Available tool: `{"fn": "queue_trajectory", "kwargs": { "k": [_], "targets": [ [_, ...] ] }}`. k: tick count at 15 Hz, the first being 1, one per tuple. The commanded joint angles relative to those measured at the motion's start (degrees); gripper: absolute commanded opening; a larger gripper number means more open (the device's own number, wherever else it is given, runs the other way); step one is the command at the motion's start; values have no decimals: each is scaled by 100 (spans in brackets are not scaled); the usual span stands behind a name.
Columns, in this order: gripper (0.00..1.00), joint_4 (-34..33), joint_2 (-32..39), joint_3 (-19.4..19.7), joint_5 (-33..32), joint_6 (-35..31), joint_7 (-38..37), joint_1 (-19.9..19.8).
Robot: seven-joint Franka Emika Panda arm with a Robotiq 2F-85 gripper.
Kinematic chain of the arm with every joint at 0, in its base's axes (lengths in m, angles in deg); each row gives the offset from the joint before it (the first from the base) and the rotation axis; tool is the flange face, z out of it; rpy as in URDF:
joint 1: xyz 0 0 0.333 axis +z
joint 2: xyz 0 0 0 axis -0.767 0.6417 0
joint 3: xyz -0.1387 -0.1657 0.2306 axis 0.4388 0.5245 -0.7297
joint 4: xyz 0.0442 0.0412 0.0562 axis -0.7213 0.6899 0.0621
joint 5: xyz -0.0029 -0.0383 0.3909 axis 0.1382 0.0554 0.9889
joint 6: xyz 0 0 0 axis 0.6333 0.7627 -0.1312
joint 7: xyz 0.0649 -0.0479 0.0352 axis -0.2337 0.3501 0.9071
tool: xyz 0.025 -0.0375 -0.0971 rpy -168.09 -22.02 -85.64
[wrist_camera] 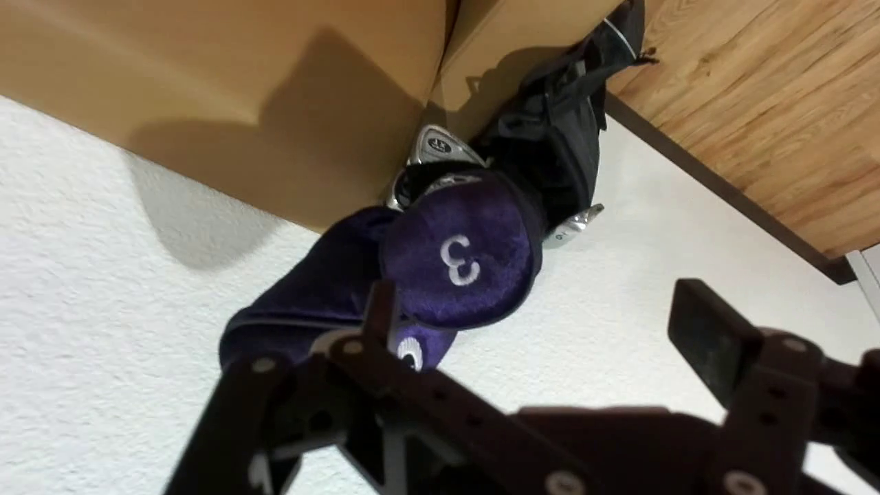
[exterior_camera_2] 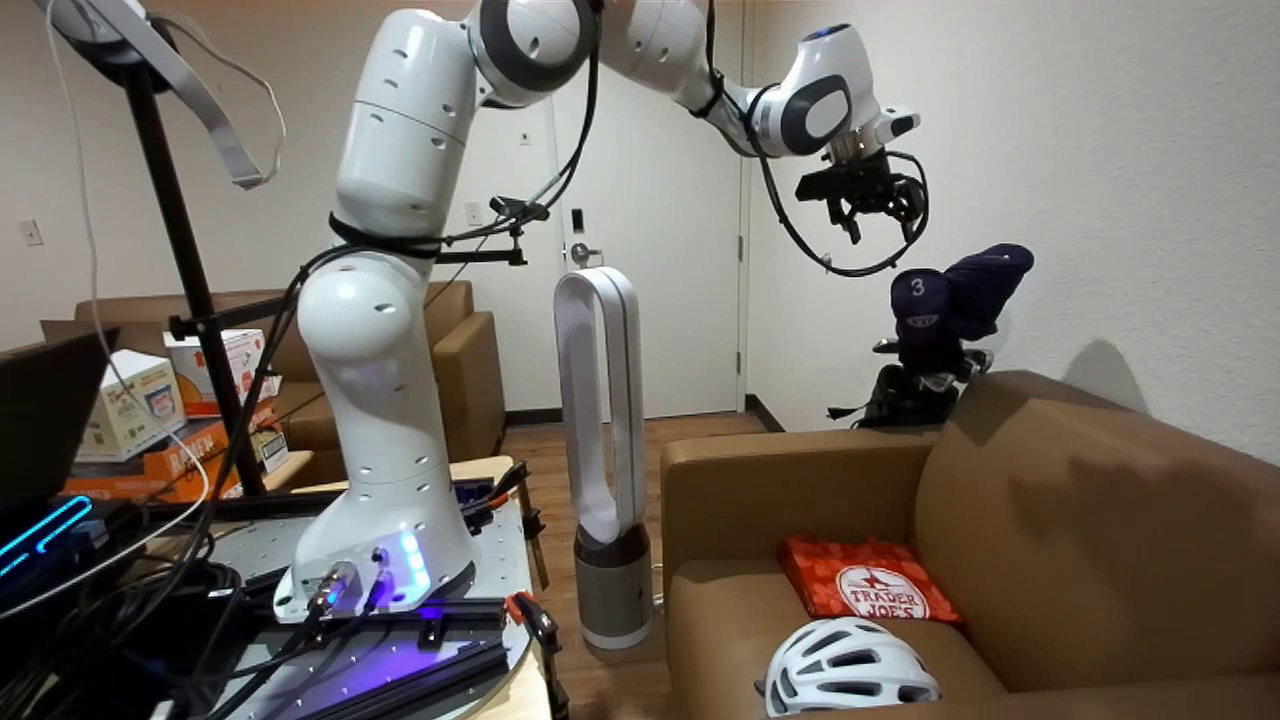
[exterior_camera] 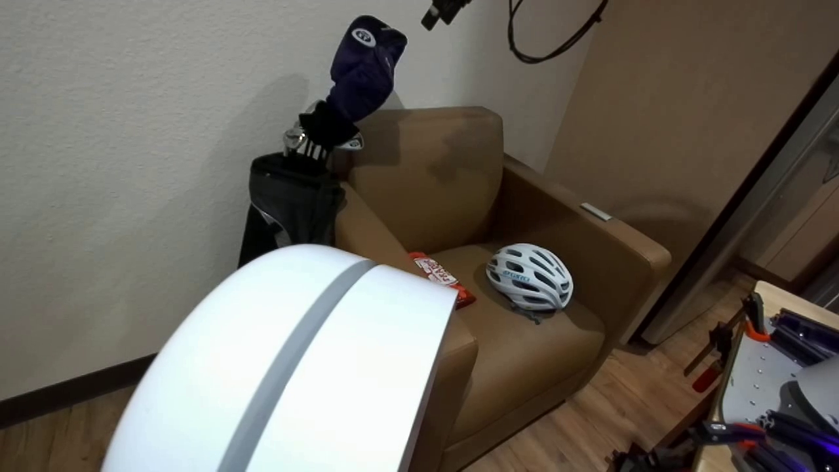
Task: Remove the cover from the golf club and put it on the sofa
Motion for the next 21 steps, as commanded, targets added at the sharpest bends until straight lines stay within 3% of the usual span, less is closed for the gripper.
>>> {"fn": "queue_trajectory", "kwargs": {
  "k": [1, 4, 6, 11, 18, 19, 21],
  "targets": [
    [100, -756, 701, -58, -335, -156, -318, 159],
    [100, -1242, 1182, -7, -447, 39, -650, 283],
    [100, -1207, 1150, -94, -301, 162, -633, 170],
    [100, -1058, 1255, -41, -402, -386, -694, 204],
    [100, -1810, 2233, 71, -830, -1175, -619, 372],
    [75, -1894, 2322, 88, -880, -1234, -637, 394],
    [67, -2038, 2459, 74, -940, -1300, -589, 404]
  ]
}}
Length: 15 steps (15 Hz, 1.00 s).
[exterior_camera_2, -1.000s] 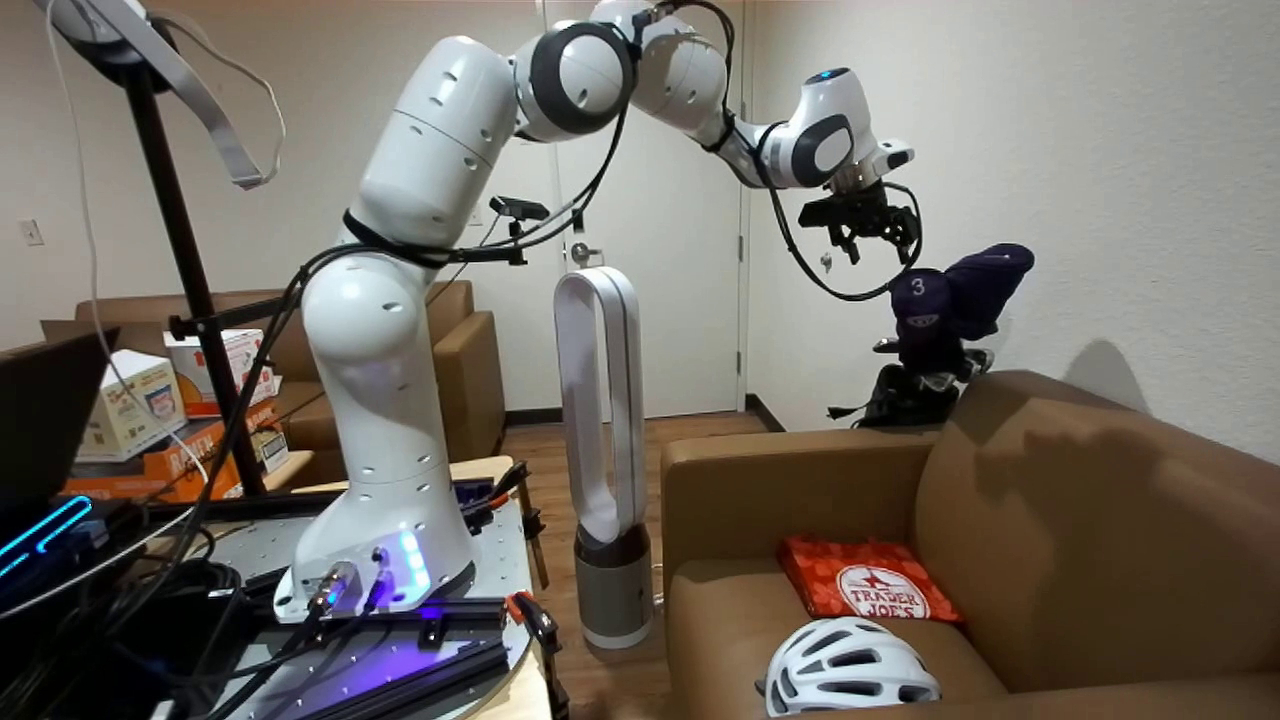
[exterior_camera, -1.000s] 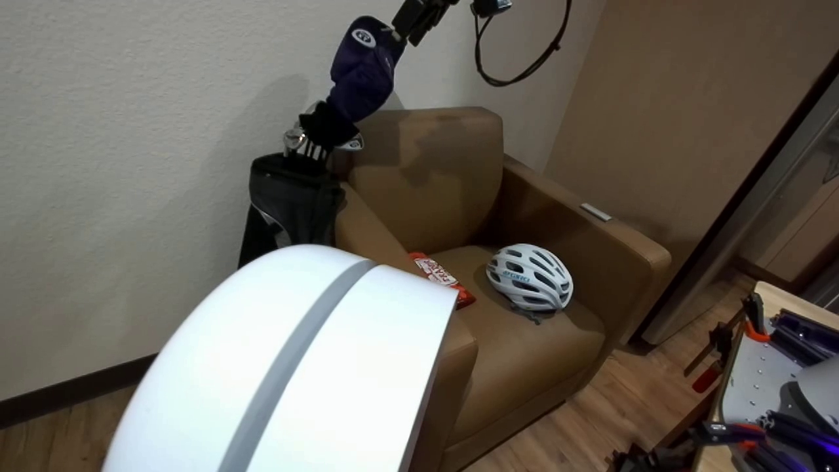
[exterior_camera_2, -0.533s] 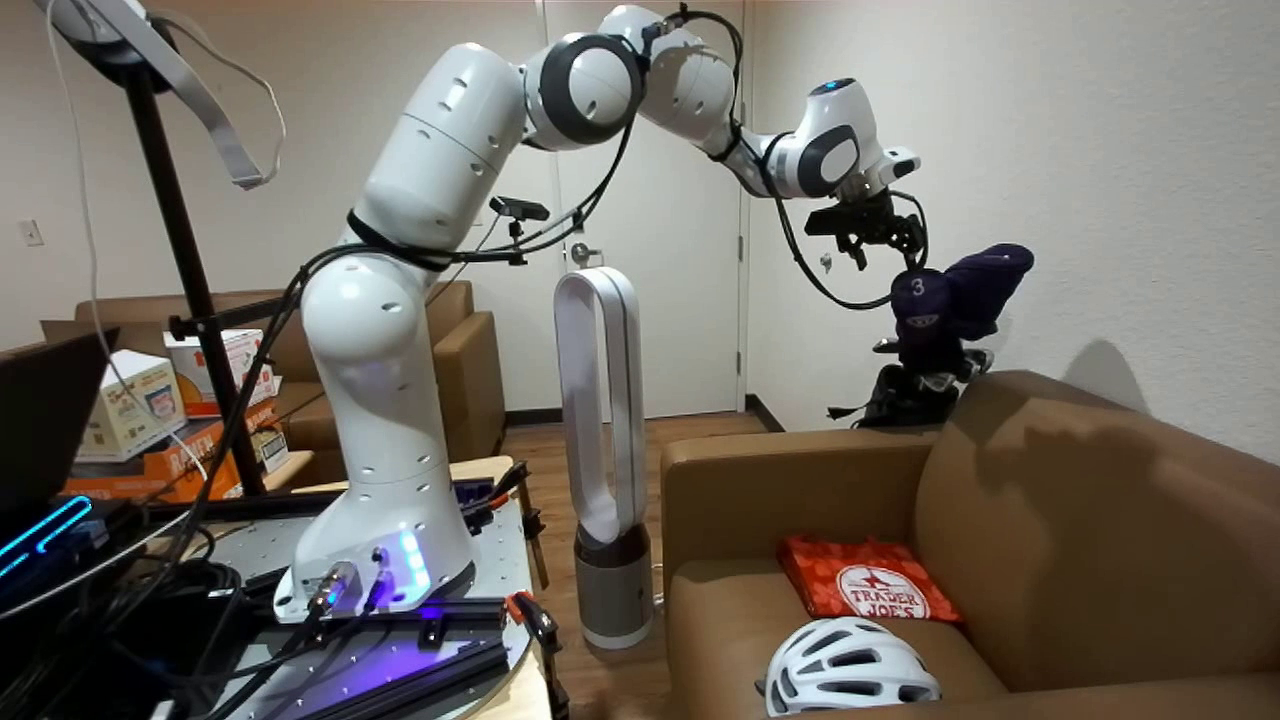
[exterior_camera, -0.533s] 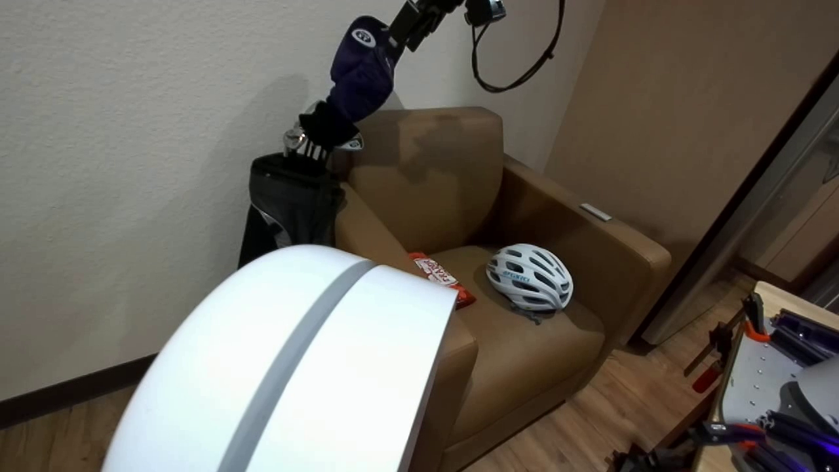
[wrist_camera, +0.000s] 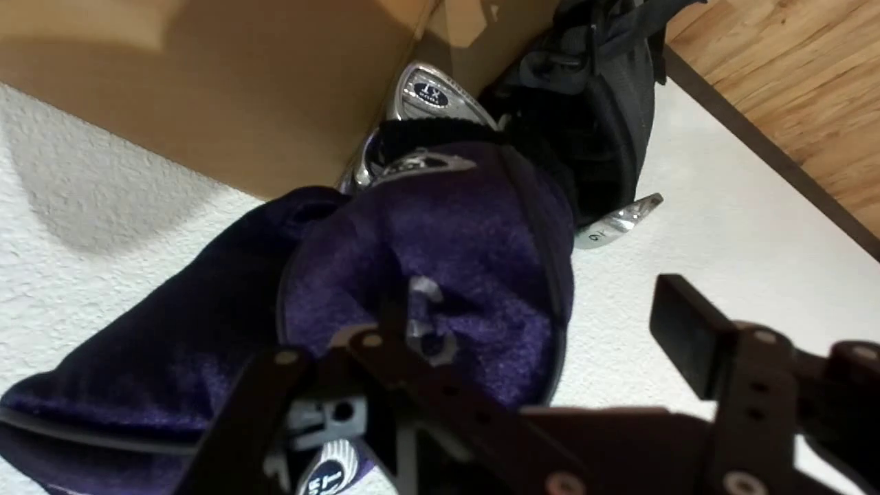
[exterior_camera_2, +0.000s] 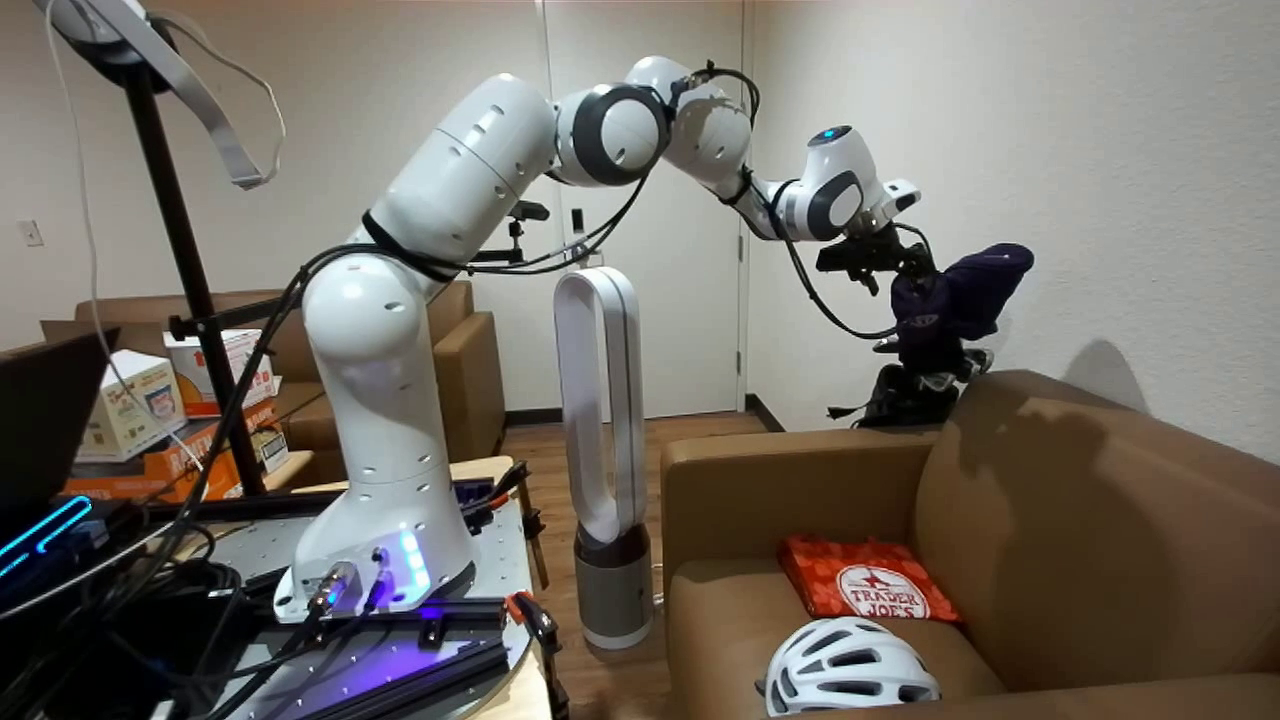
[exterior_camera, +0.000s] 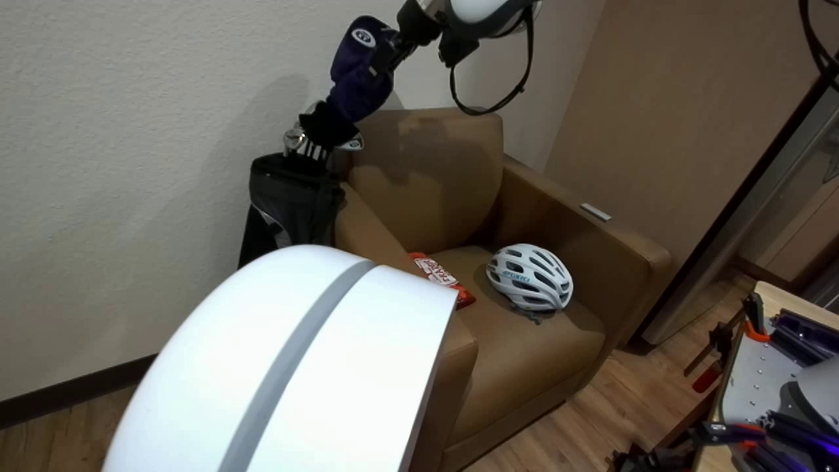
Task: Remove the cover from the golf club and put it on the sofa
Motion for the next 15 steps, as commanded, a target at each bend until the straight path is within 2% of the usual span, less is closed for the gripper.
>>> {"fn": "queue_trajectory", "kwargs": {
  "k": [1, 6, 9, 13, 15],
  "targets": [
    [60, -444, 340, 19, -200, -174, -31, 41],
    [27, -502, 338, 22, -199, -128, -45, 12],
    [10, -370, 107, -29, -180, 150, 35, -30],
    [4, -79, -292, 100, -311, 314, -6, -14],
    [7, 108, -510, 226, -406, 405, -80, 10]
  ]
}}
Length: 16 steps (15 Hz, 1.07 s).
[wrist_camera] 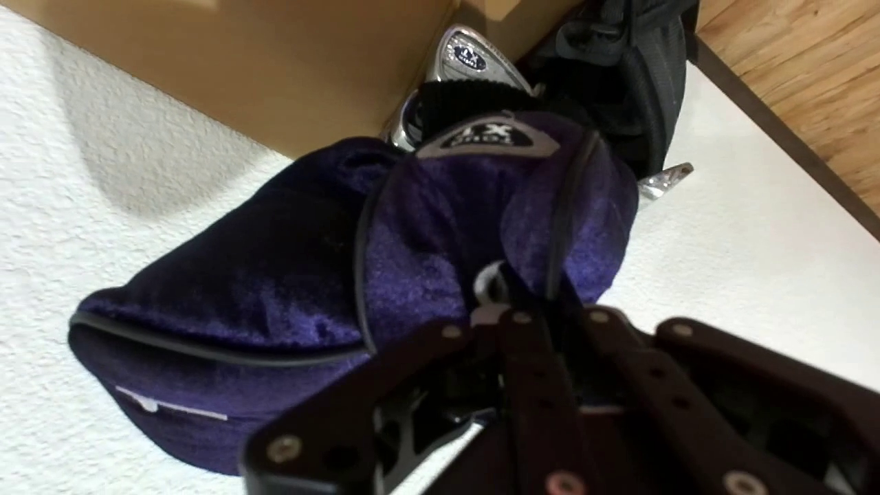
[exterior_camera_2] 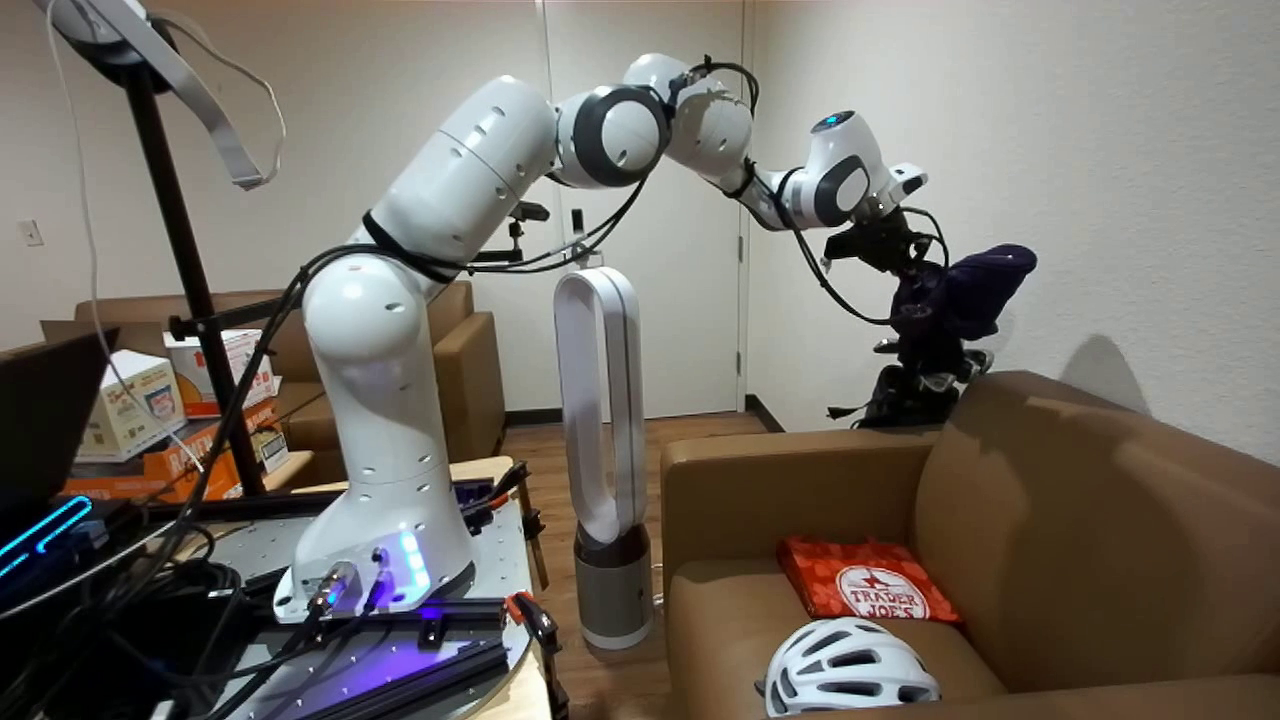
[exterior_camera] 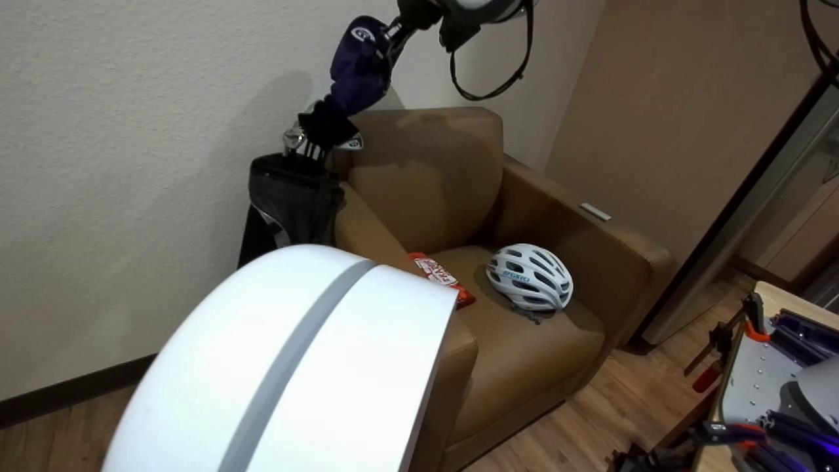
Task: Remove the cover from the golf club and put it on the sofa
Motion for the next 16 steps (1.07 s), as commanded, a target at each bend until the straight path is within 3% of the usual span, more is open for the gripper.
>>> {"fn": "queue_trajectory", "kwargs": {
  "k": [1, 8, 16],
  "targets": [
    [7, 544, -597, 169, -256, 189, -102, -2],
    [7, 1661, -1523, 462, -510, 120, -355, 0],
    [7, 3200, -2792, 791, -1101, -72, -1227, 127]
  ]
}}
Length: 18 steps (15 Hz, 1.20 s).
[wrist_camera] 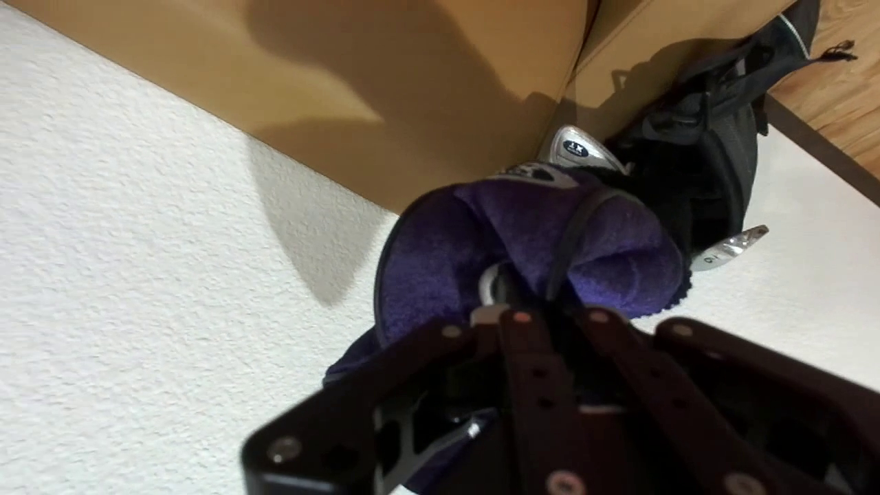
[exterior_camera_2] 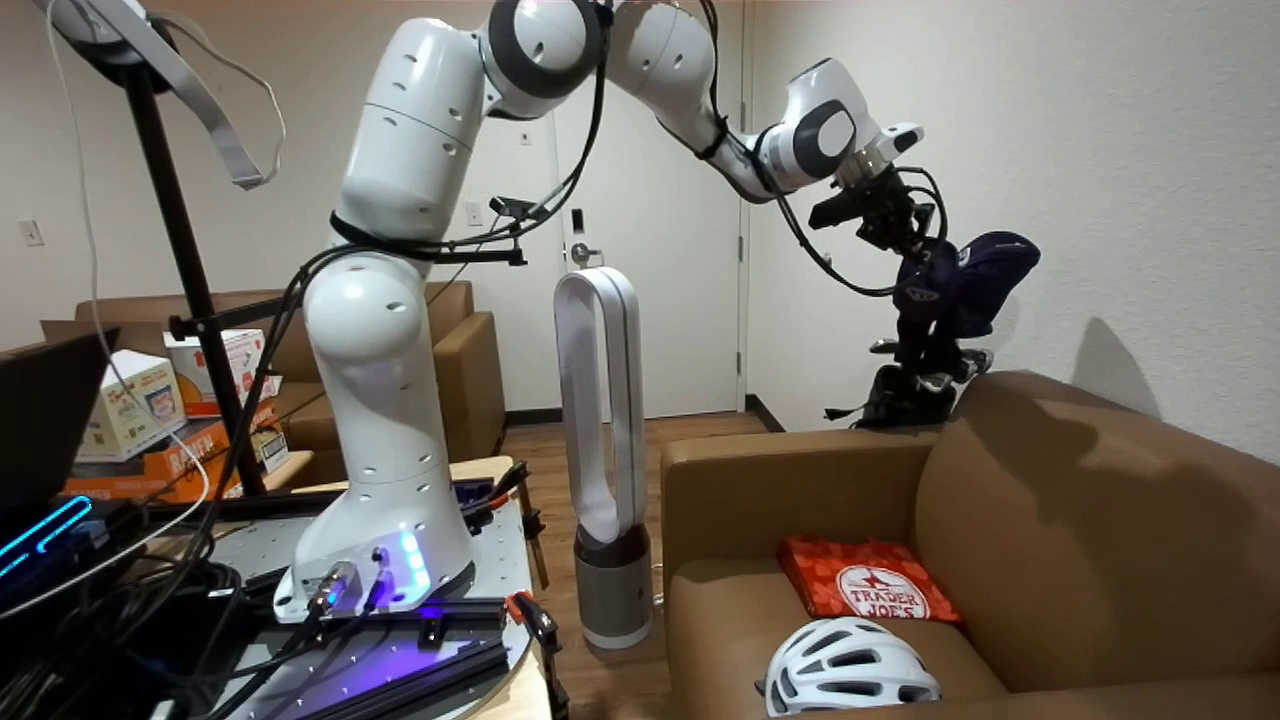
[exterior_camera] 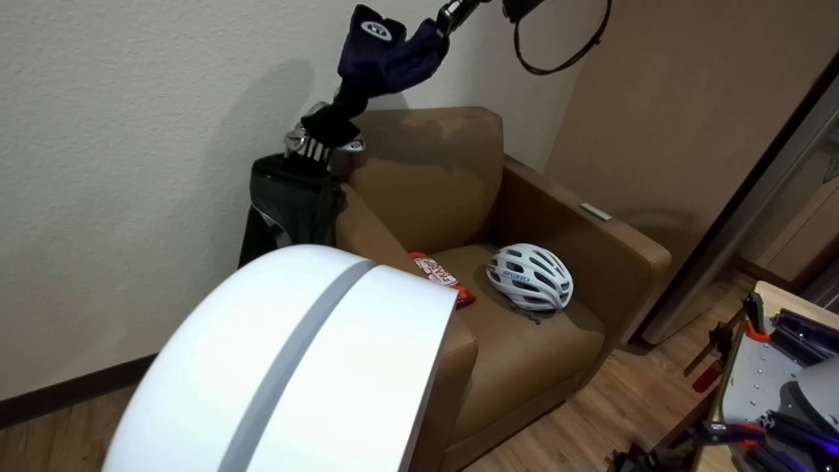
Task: Remove the cover from the golf club and put it on the sofa
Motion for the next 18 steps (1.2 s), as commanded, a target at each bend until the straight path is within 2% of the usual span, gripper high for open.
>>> {"fn": "queue_trajectory", "kwargs": {
  "k": [1, 8, 12, 15, 18],
  "targets": [
    [7, 1044, -974, 230, -549, -89, -620, 80],
    [7, 2249, -2163, 226, -1284, 160, -1766, -88],
    [7, 2856, -2873, 93, -1866, 802, -2609, -297],
    [7, 3178, -3303, -115, -1940, 1320, -2864, -528],
    [7, 3393, -3521, -273, -1731, 1603, -2667, -713]
  ]
}}
